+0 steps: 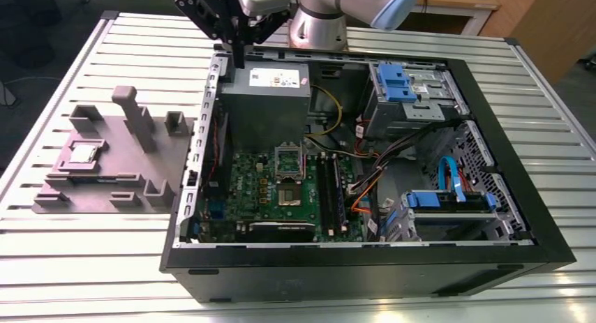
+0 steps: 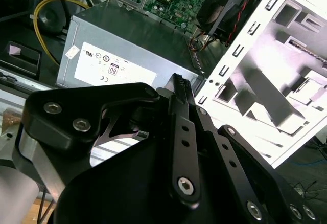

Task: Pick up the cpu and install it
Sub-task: 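Reach for the cpu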

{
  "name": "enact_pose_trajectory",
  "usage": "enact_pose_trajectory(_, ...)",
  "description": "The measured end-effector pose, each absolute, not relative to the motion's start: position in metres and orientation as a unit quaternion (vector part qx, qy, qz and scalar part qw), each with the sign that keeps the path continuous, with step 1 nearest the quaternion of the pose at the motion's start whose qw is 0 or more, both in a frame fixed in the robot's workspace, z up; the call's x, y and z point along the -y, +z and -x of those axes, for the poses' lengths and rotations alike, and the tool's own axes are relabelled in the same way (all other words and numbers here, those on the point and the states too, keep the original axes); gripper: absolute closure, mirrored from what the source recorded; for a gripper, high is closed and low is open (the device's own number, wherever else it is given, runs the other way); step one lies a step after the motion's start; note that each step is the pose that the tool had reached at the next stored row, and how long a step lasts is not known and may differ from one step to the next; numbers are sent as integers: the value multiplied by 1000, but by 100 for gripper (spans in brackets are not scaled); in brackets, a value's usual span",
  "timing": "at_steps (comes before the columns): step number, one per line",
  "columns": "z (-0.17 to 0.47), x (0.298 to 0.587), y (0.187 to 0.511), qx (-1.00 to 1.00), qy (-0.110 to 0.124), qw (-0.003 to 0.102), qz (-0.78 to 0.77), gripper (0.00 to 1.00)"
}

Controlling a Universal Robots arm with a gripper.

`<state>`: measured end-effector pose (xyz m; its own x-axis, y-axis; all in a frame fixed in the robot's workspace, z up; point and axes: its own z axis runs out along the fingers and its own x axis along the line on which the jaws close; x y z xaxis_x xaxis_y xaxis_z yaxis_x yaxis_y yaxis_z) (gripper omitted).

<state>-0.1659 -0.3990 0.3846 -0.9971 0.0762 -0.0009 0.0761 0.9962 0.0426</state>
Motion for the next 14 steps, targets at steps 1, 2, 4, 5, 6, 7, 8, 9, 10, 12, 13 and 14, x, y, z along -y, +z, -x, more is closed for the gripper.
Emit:
enact_pose_trajectory(1, 167, 399, 385, -999, 21, 1, -38, 90)
enact_pose_trajectory(2, 168, 399, 385, -999, 21, 1, -38, 90)
enact_pose_trajectory(4, 170, 399, 384, -999, 21, 1, -38, 90)
enact_pose_trajectory(5, 171, 399, 384, -999, 21, 1, -38, 90)
enact_pose_trajectory(6, 172, 399, 384, -999, 21, 1, -38, 90)
enact_pose_trajectory(7, 173, 399, 384, -999, 21, 1, -38, 90)
enact_pose_trajectory(8, 174, 399, 384, -999, 21, 1, -38, 90)
enact_pose_trajectory(9, 176, 399, 384, -999, 21, 1, -38, 90)
enact_pose_trajectory(10, 177, 399, 384, -999, 21, 1, -38, 90)
enact_pose_trajectory(12, 181, 399, 383, -999, 21, 1, -38, 90)
enact_pose_trajectory(13, 182, 399, 383, -999, 21, 1, -38, 90)
enact_pose_trajectory(14, 183, 399, 383, -999, 21, 1, -38, 90)
